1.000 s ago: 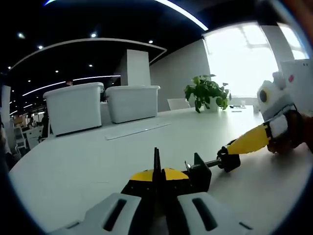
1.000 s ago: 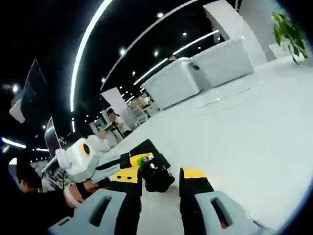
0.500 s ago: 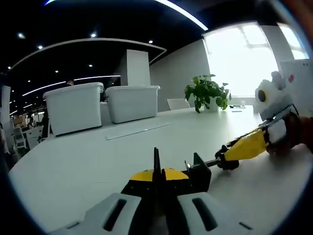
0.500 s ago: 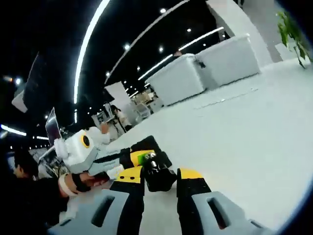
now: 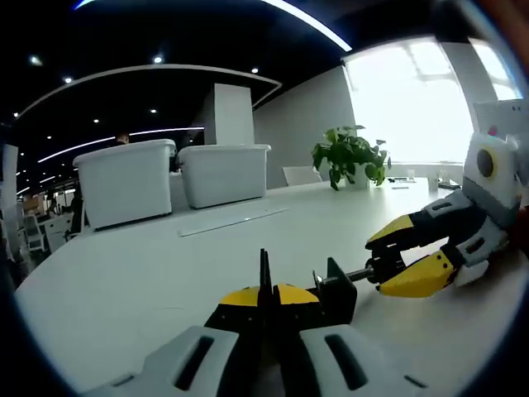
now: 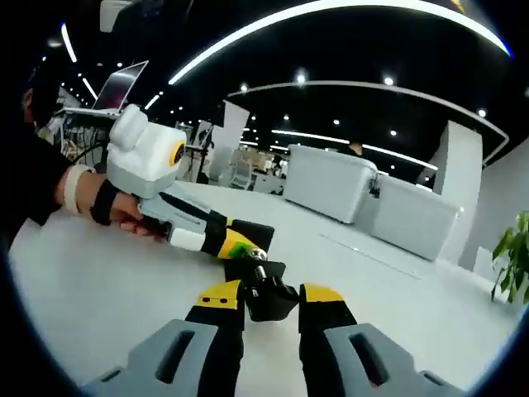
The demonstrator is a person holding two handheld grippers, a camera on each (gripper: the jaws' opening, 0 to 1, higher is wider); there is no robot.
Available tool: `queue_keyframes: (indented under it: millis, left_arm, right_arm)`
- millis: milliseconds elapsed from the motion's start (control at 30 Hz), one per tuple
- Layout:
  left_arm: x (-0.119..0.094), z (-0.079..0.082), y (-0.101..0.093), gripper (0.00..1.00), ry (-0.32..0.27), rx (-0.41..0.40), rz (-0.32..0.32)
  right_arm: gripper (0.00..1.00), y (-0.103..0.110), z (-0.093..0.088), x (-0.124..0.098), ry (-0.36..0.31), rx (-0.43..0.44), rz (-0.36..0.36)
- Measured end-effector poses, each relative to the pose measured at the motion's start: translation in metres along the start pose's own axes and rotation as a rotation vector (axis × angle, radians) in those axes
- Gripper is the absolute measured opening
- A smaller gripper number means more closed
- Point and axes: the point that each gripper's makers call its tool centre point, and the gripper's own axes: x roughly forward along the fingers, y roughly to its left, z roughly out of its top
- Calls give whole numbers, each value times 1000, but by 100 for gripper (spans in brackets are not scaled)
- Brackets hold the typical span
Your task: Clamp the fixed fixture on the desktop, loosen the retaining clip, secure it to the edge of the desk, and tighten the retaining clip.
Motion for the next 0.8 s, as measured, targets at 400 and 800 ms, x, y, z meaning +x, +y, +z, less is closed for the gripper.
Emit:
queue_keyframes:
  millis: [400,800]
  left_arm:
    - [2,-1,2,5,0,0,-1]
    - [1,0,-1,5,-1,7,-2]
  right_arm:
    - [23,-9,-7,10,16,-207,-41]
    - [41,-16,-8,10,53,621,117]
